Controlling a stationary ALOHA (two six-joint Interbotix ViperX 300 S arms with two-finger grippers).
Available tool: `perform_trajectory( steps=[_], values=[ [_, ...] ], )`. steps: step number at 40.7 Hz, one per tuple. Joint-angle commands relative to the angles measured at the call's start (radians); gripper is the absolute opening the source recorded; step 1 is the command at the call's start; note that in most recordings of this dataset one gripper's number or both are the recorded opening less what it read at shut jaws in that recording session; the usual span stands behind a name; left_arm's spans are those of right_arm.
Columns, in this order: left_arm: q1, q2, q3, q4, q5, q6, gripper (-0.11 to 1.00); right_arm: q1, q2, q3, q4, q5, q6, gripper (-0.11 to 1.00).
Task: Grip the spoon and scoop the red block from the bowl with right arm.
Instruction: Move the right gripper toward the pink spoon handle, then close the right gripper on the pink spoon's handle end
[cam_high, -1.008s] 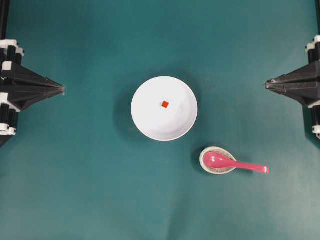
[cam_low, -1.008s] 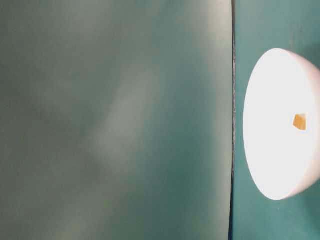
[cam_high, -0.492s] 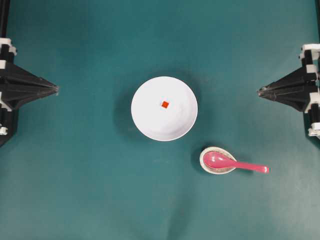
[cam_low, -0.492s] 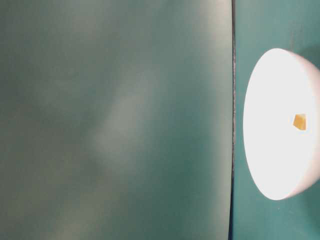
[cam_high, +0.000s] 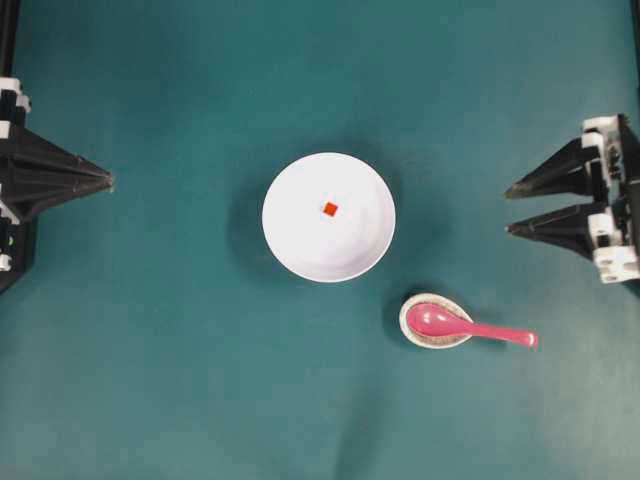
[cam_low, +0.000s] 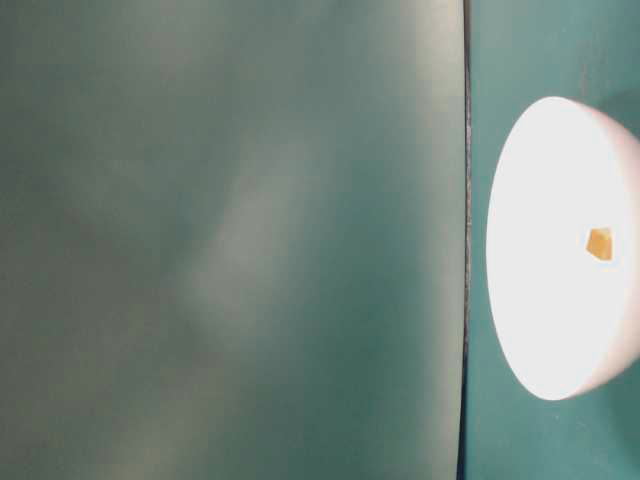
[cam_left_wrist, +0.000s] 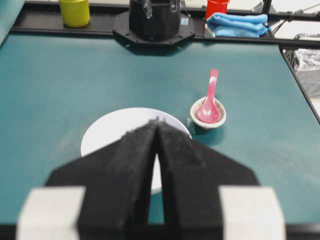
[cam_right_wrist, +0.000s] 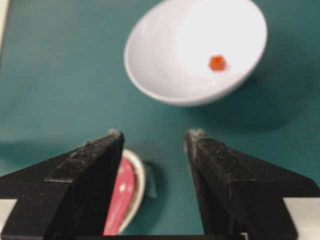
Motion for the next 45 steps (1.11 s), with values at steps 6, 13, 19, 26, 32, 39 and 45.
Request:
perform_trajectory(
  steps=[6, 13, 19, 26, 32, 39, 45],
  values=[
    [-0.002, 0.003, -0.032, 0.003, 0.0, 0.0, 0.0, 0.098, 0.103, 0.052, 0.003, -0.109, 0.006, 0.57],
    [0.0, 0.003, -0.032, 0.003, 0.0, 0.0, 0.0, 0.227, 0.212, 0.143, 0.106, -0.318, 0.012, 0.57],
    [0.0, 0.003, -0.032, 0.003, 0.0, 0.0, 0.0, 0.328, 0.305, 0.179, 0.222, -0.479, 0.011, 0.57],
    [0.0, 0.005, -0.031, 0.003, 0.0, -0.005, 0.0, 0.449, 0.419, 0.176, 0.362, -0.583, 0.011, 0.57],
    [0.0, 0.012, -0.028, 0.003, 0.002, -0.018, 0.0, 0.546, 0.508, 0.158, 0.482, -0.646, 0.011, 0.57],
    [0.0, 0.018, -0.026, 0.003, 0.0, -0.023, 0.0, 0.641, 0.577, 0.137, 0.595, -0.733, 0.005, 0.57],
    [0.0, 0.018, -0.026, 0.003, 0.0, -0.023, 0.0, 0.707, 0.62, 0.144, 0.707, -0.793, 0.002, 0.57]
  ],
)
